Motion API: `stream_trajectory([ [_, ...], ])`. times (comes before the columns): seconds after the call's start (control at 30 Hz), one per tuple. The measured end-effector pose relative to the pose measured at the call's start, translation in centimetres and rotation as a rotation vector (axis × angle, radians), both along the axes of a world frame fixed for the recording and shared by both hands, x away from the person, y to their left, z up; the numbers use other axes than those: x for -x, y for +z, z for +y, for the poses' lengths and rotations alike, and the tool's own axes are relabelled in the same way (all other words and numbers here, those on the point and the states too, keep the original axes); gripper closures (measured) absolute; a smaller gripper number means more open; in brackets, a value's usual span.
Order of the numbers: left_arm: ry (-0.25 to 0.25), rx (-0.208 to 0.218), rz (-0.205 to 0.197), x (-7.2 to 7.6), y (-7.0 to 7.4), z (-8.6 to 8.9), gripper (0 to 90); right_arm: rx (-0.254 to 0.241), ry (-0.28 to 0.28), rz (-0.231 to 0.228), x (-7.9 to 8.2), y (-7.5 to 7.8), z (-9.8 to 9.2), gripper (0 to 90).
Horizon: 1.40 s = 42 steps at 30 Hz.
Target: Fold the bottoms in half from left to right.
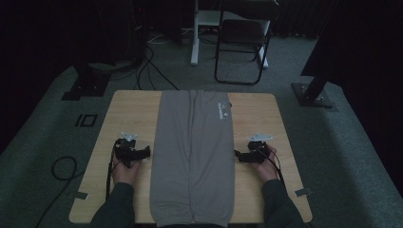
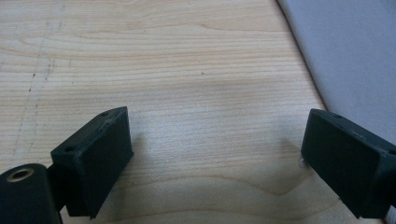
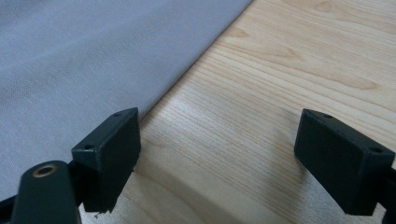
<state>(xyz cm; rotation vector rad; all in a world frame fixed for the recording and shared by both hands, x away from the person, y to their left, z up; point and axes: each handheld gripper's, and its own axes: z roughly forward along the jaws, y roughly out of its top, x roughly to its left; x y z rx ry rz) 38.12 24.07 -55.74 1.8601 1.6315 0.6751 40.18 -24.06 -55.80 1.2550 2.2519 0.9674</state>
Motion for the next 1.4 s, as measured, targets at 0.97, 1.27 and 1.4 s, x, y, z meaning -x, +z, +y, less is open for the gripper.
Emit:
stream_trajectory([
  [0.97,-0.177,0.123,0.006,0.5,0.7,-3.7,40.9,-0.053,-0.011,-0.033,0.7,0.8,0.5,33.6],
  [1.27,-0.217,0.036,-0.008,1.1,0.5,-5.4,39.5,-0.004,0.0,-0.049,1.1,0.7,1.6,33.6],
  [1.4,-0.229,0.013,-0.002,1.9,0.6,-5.9,38.6,0.016,0.007,-0.057,1.3,0.6,1.8,33.6],
])
